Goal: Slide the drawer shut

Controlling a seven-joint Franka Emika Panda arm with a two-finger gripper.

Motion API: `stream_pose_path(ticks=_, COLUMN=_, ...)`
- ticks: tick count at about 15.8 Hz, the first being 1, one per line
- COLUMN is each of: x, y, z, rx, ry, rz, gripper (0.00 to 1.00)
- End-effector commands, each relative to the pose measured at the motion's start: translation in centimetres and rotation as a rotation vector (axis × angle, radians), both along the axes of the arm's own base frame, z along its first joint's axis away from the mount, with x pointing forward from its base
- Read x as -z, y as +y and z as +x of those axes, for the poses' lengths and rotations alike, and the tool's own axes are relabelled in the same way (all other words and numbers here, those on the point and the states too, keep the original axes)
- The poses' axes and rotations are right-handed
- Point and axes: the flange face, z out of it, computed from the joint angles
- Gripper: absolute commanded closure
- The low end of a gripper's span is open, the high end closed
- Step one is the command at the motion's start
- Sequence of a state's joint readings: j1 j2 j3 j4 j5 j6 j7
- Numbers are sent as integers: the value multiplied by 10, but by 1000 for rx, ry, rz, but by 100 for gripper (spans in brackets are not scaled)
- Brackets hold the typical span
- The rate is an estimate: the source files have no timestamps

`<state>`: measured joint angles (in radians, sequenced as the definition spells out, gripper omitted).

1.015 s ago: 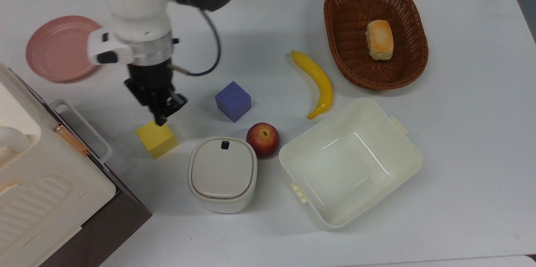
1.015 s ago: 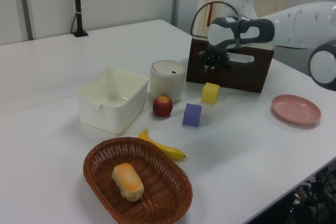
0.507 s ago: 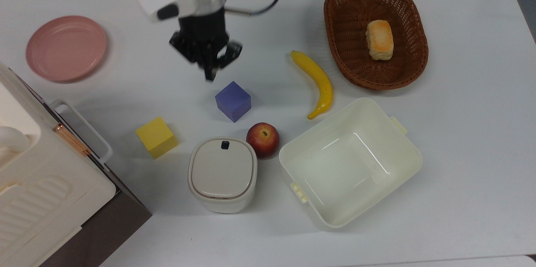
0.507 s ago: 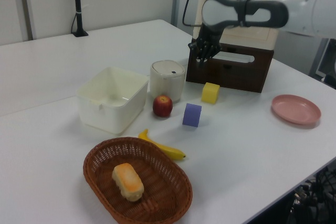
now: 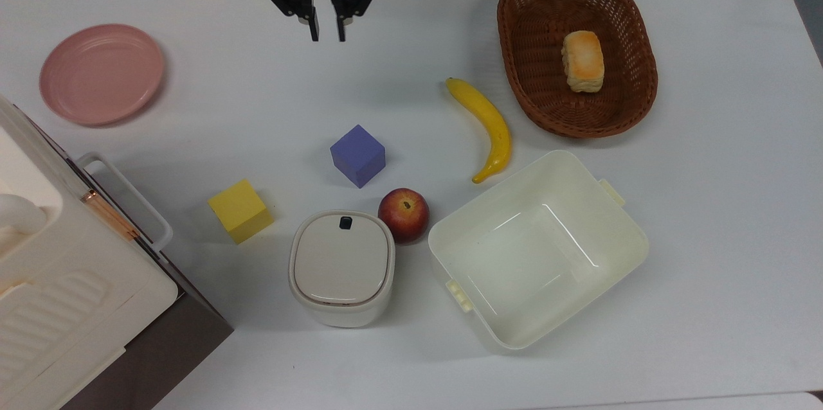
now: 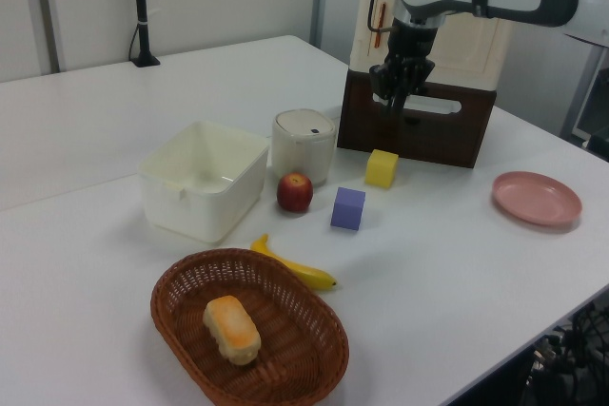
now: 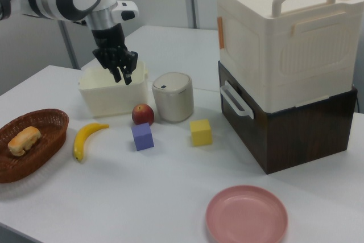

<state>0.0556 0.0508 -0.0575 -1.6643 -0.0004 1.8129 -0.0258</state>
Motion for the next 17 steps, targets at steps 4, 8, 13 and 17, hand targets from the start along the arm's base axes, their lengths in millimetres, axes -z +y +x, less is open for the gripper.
stream_pose_path(ticks=4, x=3, y=-10, z=-11, rx=109, ry=7, rz=94, gripper=0)
stream_pose_path(ticks=8, x=3, y=-23, z=-10, rx=253, ry=9, rz=149, gripper=0)
stream_pose_path(ticks=13, x=1, y=-38, z=-14, rx=289, ry=24, rz=161, gripper=0)
stream_pose_path(ticks=17, x=-3, y=-38, z=-15, rx=267, ry=32, rz=158, gripper=0)
